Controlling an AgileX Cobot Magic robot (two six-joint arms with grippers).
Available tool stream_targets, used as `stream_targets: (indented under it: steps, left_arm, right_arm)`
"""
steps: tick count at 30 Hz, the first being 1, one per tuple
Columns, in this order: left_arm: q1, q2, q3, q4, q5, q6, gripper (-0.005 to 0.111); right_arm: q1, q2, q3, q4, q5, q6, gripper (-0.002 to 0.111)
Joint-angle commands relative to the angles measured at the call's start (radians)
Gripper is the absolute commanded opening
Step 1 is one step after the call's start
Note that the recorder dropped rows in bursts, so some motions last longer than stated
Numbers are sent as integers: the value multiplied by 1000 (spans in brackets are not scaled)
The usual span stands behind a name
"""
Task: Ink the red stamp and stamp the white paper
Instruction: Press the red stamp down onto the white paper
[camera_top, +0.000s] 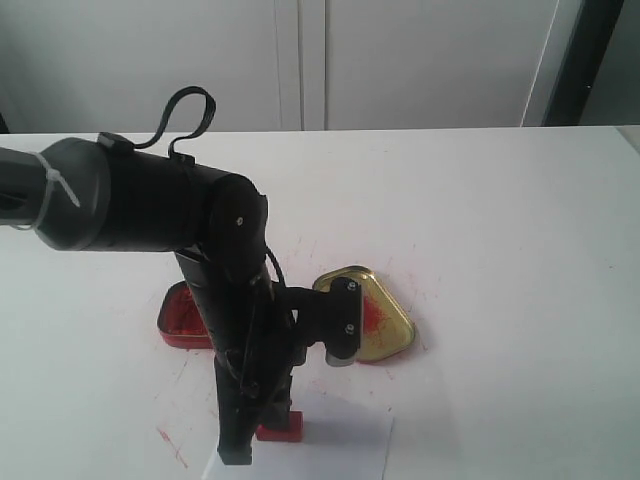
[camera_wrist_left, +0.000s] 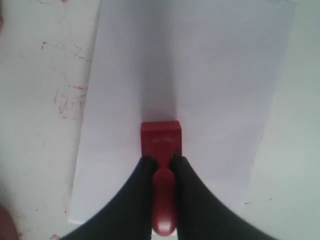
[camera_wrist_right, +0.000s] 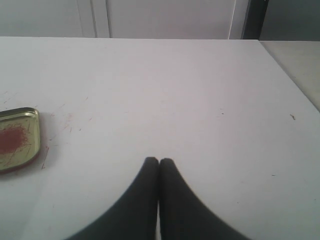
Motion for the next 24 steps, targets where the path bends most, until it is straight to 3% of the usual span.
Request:
stream_targets:
  steps: [1,12,17,24]
  left_arm:
    - [-4,-30,5,0,24,-8,0]
    - [-7,-50,5,13,8,-28,0]
    - [-62,-50,5,203,-22,-161,0]
    - [-88,-36,7,269,-30,-227,0]
  right_arm:
    - [0,-5,6,0,-14,6,0]
    - [0,-5,6,0,-14,6,0]
    - [0,-5,6,0,-14,6,0]
    - [0,-5,6,0,-14,6,0]
